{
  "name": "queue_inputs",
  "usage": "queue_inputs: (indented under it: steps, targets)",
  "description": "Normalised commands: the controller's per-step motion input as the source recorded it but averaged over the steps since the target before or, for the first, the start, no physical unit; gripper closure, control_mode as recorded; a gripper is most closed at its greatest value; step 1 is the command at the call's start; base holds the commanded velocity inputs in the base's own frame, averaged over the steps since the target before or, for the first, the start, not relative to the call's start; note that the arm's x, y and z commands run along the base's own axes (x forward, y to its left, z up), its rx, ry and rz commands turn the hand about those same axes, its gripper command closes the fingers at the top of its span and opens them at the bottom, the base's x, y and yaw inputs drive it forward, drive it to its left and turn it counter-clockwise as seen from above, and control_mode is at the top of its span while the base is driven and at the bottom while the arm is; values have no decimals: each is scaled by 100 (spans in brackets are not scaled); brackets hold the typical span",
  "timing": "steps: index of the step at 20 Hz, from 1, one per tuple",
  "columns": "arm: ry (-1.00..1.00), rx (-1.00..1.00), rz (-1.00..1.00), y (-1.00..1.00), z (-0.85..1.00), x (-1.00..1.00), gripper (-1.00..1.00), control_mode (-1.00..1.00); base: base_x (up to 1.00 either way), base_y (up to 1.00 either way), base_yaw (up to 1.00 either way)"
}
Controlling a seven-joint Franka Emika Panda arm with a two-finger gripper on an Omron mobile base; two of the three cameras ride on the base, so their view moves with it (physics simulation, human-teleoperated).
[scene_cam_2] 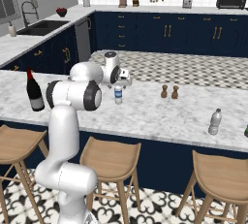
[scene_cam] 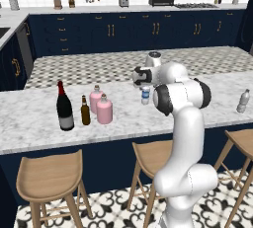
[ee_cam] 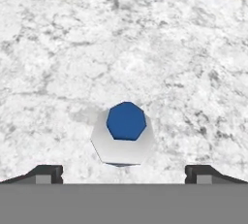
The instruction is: Move the plastic bottles in the middle to the plastics group, and the glass bottles in the middle to the glass group.
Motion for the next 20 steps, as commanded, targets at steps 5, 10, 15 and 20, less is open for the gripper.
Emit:
queue_inputs:
  steps: [5, 10, 15, 20]
  targets:
    - [-4, 0, 0, 0, 0, 41, -100, -100, 0, 0, 0]
    - [-5, 0, 0, 0, 0, 13, -100, -100, 0, 0, 0]
    - [0, 0, 0, 0, -2, 0, -100, -100, 0, 0, 0]
    - [0, 0, 0, 0, 0, 0, 100, -100, 0, 0, 0]
